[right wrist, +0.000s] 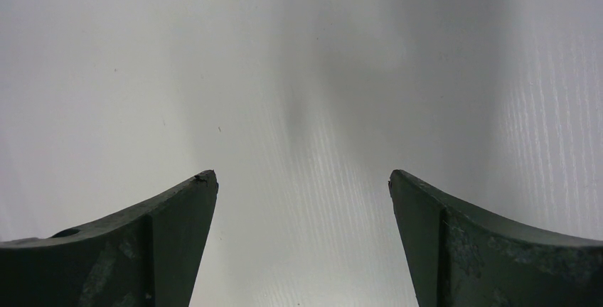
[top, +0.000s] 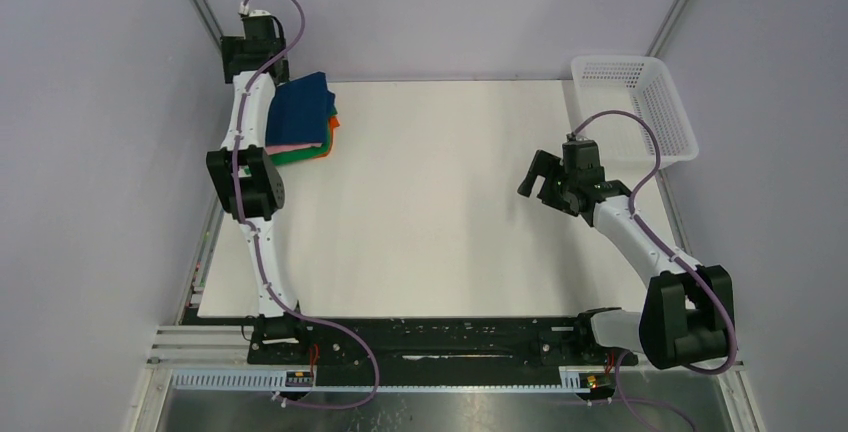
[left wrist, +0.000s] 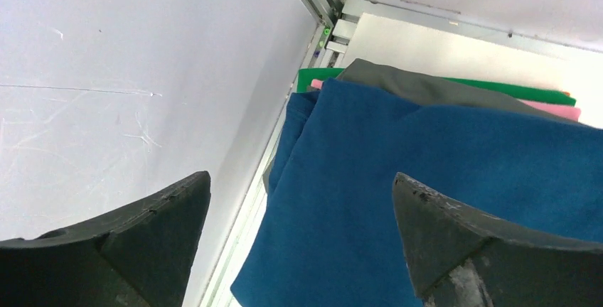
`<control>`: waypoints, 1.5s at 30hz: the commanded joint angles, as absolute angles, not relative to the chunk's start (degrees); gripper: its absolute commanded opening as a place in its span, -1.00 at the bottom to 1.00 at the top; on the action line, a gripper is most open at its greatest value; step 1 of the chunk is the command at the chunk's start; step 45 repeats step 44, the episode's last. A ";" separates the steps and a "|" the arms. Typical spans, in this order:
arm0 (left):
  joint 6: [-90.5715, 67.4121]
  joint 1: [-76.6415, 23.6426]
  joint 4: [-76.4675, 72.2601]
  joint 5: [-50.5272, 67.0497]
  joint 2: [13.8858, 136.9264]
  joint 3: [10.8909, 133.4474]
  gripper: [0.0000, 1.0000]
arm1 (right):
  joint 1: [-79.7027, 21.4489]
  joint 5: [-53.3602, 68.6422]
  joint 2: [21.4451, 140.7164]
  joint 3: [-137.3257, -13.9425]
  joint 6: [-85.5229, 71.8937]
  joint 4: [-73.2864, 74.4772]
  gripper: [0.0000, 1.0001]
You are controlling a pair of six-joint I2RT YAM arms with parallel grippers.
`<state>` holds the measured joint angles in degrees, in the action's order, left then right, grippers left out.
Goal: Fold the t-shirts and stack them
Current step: Put the neatly folded tshirt into the corner of the board with the left arm, then reset both arms
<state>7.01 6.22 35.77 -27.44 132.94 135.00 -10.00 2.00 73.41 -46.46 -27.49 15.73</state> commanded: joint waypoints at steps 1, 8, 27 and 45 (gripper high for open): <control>2.08 6.77 32.92 -29.12 127.79 134.97 0.98 | -9.76 0.31 70.97 -47.75 -28.63 16.47 0.99; -8.16 6.76 28.41 -13.73 113.50 118.50 0.98 | -9.76 -3.22 63.08 -43.42 -29.74 16.47 0.99; -32.64 -20.91 2.88 -8.20 44.82 27.57 0.98 | -9.76 -16.80 22.34 -19.82 -32.30 18.59 0.99; -33.05 -20.98 9.58 -16.27 35.90 25.67 0.98 | -9.76 -19.30 19.75 -16.69 -31.74 15.66 0.99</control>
